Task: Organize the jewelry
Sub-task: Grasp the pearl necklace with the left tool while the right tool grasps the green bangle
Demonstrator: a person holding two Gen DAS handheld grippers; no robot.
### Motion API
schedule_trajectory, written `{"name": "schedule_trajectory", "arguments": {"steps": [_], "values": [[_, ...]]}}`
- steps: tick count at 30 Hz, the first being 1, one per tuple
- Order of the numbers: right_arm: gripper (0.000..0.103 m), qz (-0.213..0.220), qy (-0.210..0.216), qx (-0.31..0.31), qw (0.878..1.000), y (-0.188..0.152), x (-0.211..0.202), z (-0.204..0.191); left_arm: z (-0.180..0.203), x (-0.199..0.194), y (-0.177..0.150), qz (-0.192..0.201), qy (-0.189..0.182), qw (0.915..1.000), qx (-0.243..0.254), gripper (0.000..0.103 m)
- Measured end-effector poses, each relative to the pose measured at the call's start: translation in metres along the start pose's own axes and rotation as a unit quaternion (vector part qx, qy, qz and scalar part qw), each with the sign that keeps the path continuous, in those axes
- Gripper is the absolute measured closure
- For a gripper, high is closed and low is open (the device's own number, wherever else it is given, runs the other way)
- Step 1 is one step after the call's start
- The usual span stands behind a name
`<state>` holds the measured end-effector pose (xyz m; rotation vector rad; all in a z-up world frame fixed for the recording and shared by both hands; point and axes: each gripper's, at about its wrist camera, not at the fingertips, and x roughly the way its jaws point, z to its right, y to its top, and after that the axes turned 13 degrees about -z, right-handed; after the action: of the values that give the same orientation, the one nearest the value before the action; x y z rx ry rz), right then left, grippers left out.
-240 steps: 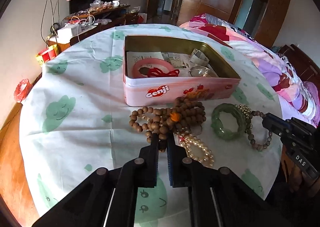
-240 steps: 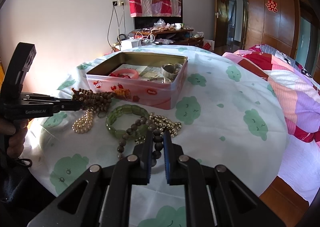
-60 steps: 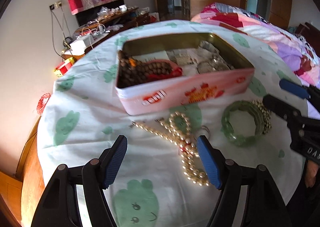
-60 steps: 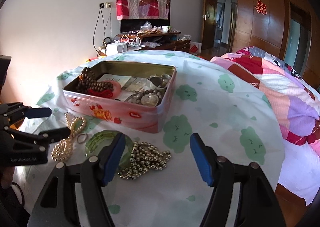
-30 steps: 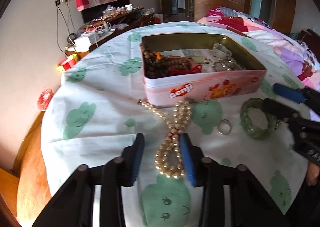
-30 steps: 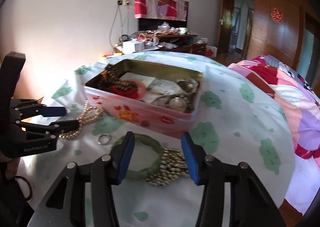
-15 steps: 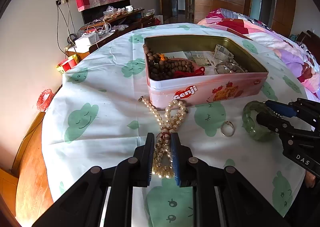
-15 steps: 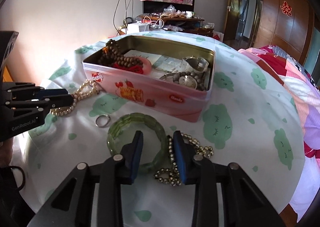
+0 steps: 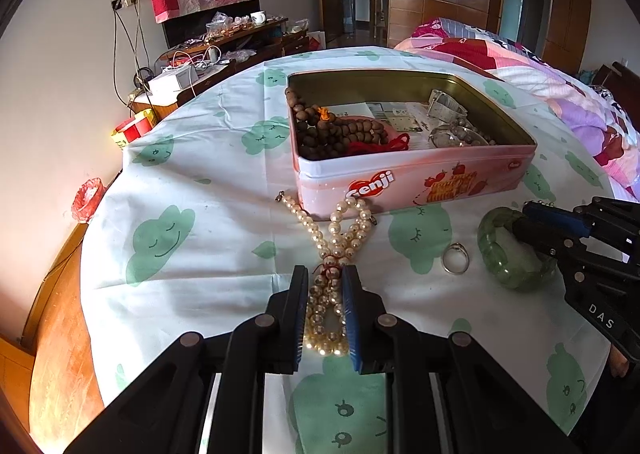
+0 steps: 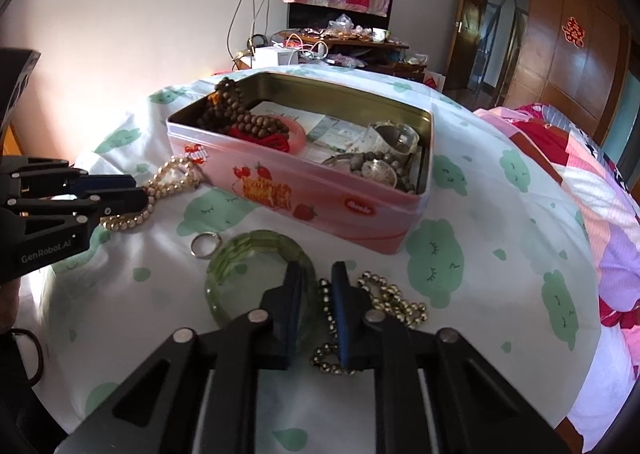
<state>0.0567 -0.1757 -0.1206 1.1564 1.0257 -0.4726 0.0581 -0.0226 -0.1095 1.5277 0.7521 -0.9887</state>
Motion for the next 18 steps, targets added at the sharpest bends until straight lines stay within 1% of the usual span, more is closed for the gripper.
{"name": "schedule_trajectory", "arguments": {"steps": [3,6,11,15,18], "values": [[0.086,0.003,0.002,0.001,1.000,-0.0002,-0.0007,0.0007,-0.0004,-0.0006,-0.0003,0.002,-0.005,1.0000,-0.002,0.087],[0.086,0.010,0.003,0.004,1.000,-0.0001,-0.0025,0.0007,0.0001,-0.0032,-0.0003,0.006,-0.013,0.9999,0.000,0.098],[0.086,0.021,0.001,0.003,1.000,0.0003,-0.0069,-0.0009,0.0006,-0.0037,-0.0010,0.005,-0.017,0.9998,0.005,0.098],[0.087,0.015,0.001,0.003,1.000,0.0007,-0.0040,-0.0012,-0.0024,-0.0043,-0.0008,0.006,-0.021,0.9998,0.002,0.098],[0.088,0.019,0.003,0.003,1.000,-0.0007,-0.0058,-0.0007,-0.0061,-0.0068,-0.0004,0.009,-0.023,0.9997,-0.006,0.098]]}}
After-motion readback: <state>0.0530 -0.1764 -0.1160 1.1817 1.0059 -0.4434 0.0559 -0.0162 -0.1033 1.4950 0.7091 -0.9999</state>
